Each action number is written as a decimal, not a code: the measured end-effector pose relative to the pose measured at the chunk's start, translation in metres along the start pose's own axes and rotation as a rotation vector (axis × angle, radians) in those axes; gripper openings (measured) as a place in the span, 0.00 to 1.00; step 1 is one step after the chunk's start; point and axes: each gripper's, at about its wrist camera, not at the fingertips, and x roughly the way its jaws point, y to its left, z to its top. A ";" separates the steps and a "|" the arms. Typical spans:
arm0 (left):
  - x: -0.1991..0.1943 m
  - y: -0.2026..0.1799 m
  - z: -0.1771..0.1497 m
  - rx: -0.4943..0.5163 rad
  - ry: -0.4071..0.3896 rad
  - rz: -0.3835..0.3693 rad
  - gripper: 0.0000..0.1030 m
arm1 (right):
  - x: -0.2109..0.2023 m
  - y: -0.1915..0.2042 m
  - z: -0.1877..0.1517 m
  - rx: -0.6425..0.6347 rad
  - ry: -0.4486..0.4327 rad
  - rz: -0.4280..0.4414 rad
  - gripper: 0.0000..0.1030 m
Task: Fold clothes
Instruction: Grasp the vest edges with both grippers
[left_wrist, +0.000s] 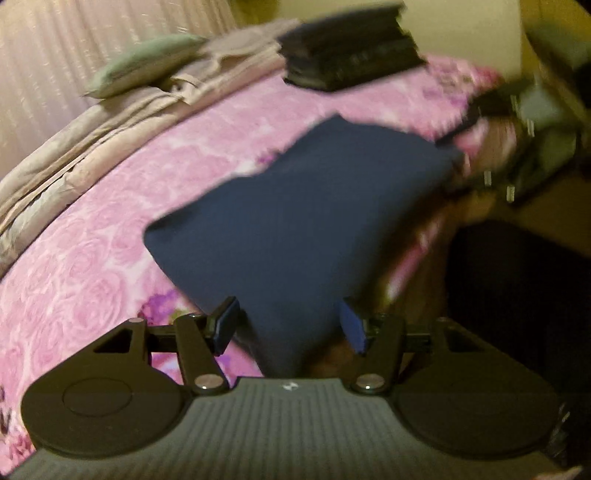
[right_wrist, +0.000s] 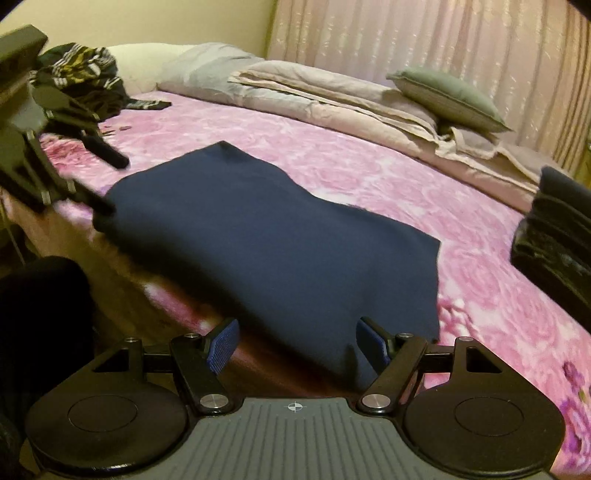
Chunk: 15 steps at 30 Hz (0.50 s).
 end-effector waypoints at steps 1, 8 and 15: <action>0.004 -0.006 -0.003 0.034 0.012 0.014 0.55 | 0.000 0.001 0.001 -0.014 -0.003 -0.002 0.71; 0.002 -0.023 -0.017 0.215 0.022 0.120 0.59 | 0.006 0.009 -0.001 -0.130 0.006 -0.007 0.71; 0.018 -0.034 -0.013 0.337 0.053 0.121 0.61 | 0.025 0.028 0.000 -0.302 0.030 -0.030 0.71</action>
